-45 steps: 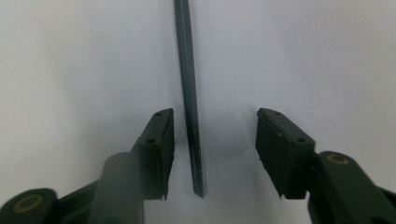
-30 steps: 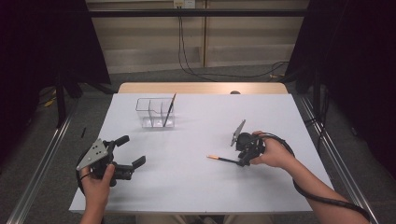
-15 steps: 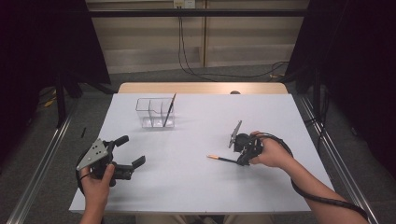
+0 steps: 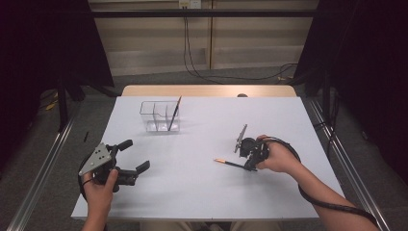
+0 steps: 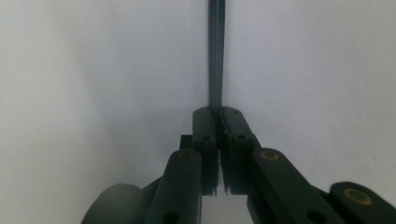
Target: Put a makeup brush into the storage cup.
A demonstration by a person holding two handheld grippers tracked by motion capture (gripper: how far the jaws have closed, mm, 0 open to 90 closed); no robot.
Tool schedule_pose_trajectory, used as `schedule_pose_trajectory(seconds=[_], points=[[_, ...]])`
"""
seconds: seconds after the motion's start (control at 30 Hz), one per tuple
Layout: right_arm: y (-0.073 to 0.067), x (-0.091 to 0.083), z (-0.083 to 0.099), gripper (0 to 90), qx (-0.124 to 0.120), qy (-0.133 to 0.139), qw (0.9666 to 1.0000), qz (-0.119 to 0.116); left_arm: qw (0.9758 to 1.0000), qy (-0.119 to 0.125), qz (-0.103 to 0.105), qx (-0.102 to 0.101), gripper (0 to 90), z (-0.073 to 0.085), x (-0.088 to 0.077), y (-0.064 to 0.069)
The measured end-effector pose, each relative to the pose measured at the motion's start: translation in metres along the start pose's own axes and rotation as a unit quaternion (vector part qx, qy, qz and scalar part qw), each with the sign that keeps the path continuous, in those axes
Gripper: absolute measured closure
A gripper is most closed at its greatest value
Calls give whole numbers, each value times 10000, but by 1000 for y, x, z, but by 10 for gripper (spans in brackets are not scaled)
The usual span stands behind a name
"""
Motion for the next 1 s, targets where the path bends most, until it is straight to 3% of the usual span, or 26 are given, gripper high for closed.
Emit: schedule_pose_trajectory(seconds=[0.23, 0.73, 1.0], points=[[-1, 0, -1, 856, -92, 14, 9999, 55, 10000, 3, -6, -5, 9, 0, 0, 0], [1, -7, -3, 856, 9, 274, 9996, 52, 10000, -21, 12, -1, 10, 0, 2, 1], [-2, -1, 0, 853, 3, 120, 9999, 15, 10000, -20, 27, 0, 10, 0, 2, 1]])
Point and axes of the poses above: each handheld gripper's, and its own axes: x roughly forward along the jaws, z roughly out of its underside, y roughly to its right, the point moved 7 cm from there along x, roughly forward along the jaws, and after that the axes turned 15 degrees about z, right-handed, at the moved point
